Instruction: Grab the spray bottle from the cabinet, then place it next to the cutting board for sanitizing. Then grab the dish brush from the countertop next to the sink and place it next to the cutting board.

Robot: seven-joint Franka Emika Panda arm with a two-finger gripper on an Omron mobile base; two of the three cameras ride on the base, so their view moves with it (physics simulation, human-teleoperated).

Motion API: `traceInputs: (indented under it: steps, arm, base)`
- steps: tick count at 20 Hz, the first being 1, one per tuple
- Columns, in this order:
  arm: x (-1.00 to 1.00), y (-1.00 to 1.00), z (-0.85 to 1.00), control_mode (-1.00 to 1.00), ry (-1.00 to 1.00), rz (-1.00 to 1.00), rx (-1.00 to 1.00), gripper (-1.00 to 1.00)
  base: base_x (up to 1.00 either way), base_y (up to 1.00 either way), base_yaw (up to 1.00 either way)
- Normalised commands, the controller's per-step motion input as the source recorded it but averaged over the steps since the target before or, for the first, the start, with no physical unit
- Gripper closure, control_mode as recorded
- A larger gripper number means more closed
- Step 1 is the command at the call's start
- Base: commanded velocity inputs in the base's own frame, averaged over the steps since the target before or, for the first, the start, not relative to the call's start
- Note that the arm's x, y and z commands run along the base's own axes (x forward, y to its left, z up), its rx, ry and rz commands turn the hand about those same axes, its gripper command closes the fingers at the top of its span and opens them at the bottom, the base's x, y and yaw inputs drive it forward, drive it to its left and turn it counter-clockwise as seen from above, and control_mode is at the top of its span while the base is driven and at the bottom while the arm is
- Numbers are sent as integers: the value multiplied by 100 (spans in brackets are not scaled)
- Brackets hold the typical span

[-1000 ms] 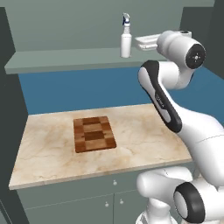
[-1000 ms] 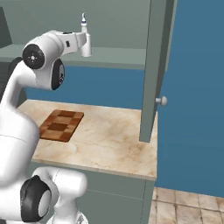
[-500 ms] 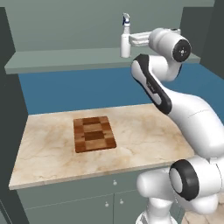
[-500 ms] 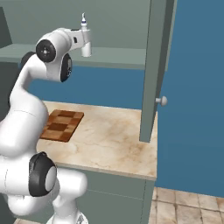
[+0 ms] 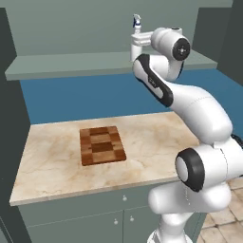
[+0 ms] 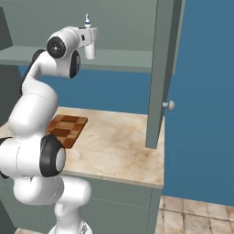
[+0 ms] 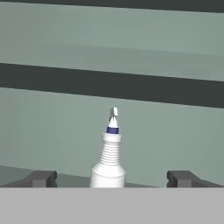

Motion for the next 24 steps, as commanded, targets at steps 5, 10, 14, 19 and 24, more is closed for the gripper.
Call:
traceInputs:
  steps: [5,10,14,19,24]
  arm:
    - [28,2,-5,-100,7,0,0,-100]
    - [33,0,-11,-100,16,0,0,-100]
    - [41,0,-1,-100,1,0,0,-100]
    - [35,0,-3,-100,0,0,0,-100]
    - [37,0,-22,-100,-1,0,0,-100]
  base:
    - [0,0,0]
    - [0,0,0]
    - [0,0,0]
    - [0,0,0]
    - [0,0,0]
